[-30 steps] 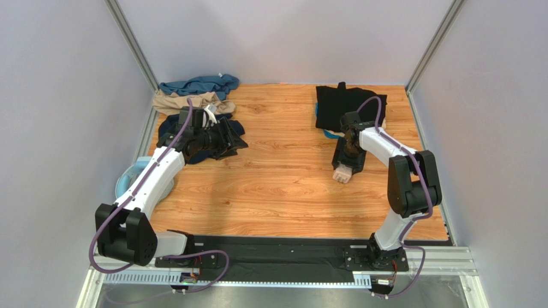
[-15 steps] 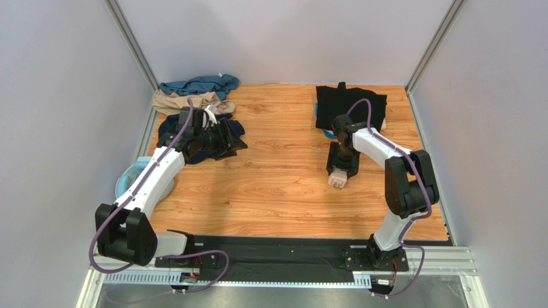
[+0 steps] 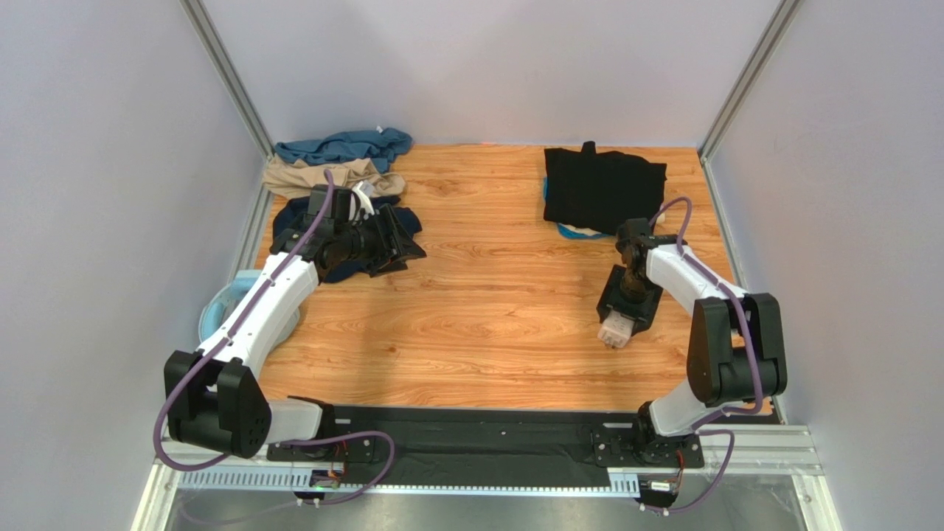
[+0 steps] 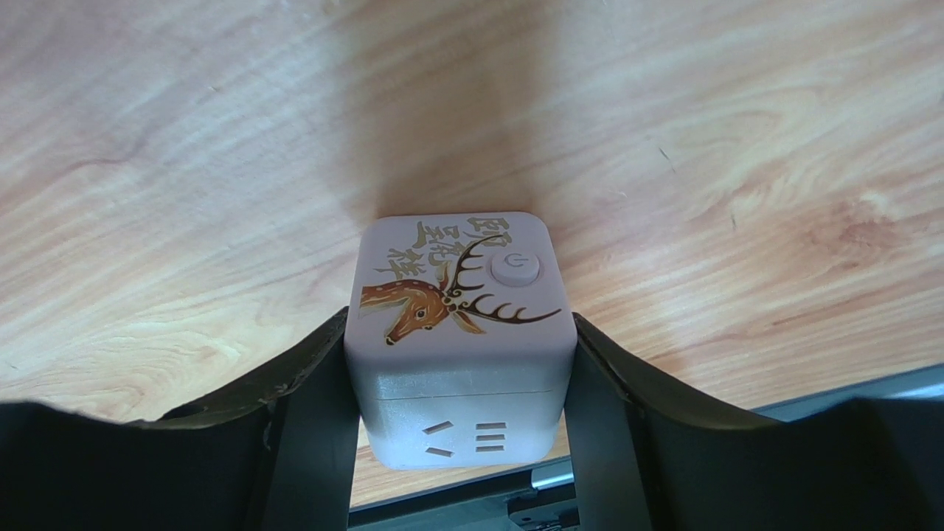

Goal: Fold and stack the t-shirts

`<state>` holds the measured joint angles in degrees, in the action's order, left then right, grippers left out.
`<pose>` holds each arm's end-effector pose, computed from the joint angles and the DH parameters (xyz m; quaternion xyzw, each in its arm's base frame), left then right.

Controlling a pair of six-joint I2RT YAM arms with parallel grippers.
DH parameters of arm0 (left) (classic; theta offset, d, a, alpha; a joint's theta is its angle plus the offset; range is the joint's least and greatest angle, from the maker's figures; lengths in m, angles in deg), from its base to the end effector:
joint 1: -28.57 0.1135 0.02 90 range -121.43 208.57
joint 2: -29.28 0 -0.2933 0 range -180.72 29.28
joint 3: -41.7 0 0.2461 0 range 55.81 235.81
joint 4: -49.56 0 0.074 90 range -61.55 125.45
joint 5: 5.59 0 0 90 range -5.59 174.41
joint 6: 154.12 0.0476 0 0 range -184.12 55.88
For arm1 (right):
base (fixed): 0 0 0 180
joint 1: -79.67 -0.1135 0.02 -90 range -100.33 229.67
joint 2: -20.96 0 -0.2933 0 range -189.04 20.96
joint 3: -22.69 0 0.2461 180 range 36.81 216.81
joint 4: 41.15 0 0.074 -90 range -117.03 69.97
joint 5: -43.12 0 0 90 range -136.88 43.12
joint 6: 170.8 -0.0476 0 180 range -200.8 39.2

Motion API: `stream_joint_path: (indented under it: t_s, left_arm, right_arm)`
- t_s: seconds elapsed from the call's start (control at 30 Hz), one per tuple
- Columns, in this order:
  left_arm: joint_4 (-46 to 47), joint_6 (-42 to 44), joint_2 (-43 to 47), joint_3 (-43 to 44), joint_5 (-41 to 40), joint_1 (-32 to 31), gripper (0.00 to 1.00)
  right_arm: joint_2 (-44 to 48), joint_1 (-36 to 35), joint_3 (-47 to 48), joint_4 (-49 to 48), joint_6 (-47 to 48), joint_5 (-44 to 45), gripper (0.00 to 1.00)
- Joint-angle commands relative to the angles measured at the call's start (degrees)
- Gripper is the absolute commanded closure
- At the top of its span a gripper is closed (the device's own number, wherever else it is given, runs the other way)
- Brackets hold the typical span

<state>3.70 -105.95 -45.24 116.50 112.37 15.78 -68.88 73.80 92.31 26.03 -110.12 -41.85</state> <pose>0.2574 -0.0813 0.3145 -0.1368 0.8926 -0.3670 0.2233 0.2547 0.0220 0.2004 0.2039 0.9777 -0.0350 0.0349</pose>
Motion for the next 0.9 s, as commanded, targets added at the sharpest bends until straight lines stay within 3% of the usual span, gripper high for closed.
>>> stream_joint_path:
  t_s: [0.0,0.4,0.73,0.87]
  left_arm:
    - [0.2,1.0,-0.5,1.5,0.8,-0.2,0.36]
    - [0.5,0.5,0.3,0.4,0.6,-0.2,0.36]
    - [1.1,-0.9,0.1,-0.1,0.5,-0.2,0.36]
    - [1.2,-1.2,0.2,-0.3,0.3,-0.2,0.37]
  right_arm:
    - [-0.1,0.3,-3.9,2.0,-2.2,0.9,1.00]
    - [1.3,12.4,-4.8,3.6,-4.3,1.0,1.00]
    - [-1.1,13.4,-3.3,2.2,-4.1,0.0,0.99]
    - [-3.8,14.2,-1.0,2.8,-2.8,4.0,0.98]
